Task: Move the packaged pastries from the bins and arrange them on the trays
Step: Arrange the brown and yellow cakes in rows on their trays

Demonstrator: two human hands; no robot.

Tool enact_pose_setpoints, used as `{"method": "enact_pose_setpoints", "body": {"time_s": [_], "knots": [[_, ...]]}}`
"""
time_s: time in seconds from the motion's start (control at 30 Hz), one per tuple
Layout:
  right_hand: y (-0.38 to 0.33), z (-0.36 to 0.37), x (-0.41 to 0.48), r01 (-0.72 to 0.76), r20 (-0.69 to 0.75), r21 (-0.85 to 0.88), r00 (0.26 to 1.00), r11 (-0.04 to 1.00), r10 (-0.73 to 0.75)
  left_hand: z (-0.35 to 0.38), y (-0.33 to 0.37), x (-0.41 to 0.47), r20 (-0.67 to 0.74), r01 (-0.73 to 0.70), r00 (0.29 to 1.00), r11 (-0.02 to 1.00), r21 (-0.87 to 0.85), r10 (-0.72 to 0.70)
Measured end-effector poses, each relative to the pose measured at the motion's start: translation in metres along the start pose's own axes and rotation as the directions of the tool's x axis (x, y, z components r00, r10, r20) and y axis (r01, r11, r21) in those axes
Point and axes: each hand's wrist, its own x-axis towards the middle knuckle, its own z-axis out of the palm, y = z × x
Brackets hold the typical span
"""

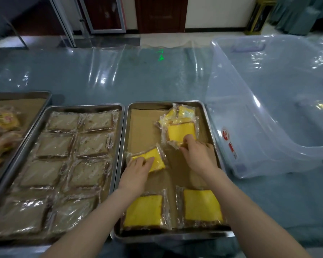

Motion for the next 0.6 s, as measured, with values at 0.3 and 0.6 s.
{"method": "enact_pose_setpoints", "body": {"time_s": [0.3, 0.6], "knots": [[-0.007, -0.023, 0.004, 0.12, 0.055, -0.167, 0.992, 0.979, -0.112, -0.009, -0.015, -0.018, 0.093, 0.022, 0.996, 0.941, -0.338, 0.01], [0.006, 0.039, -0.033, 0.121, 0.161, -0.156, 0.982, 0.98, -0.095, 0.003, 0.008, 0.002, 0.011, 0.077, 0.997, 0.994, -0.083, -0.076]]}}
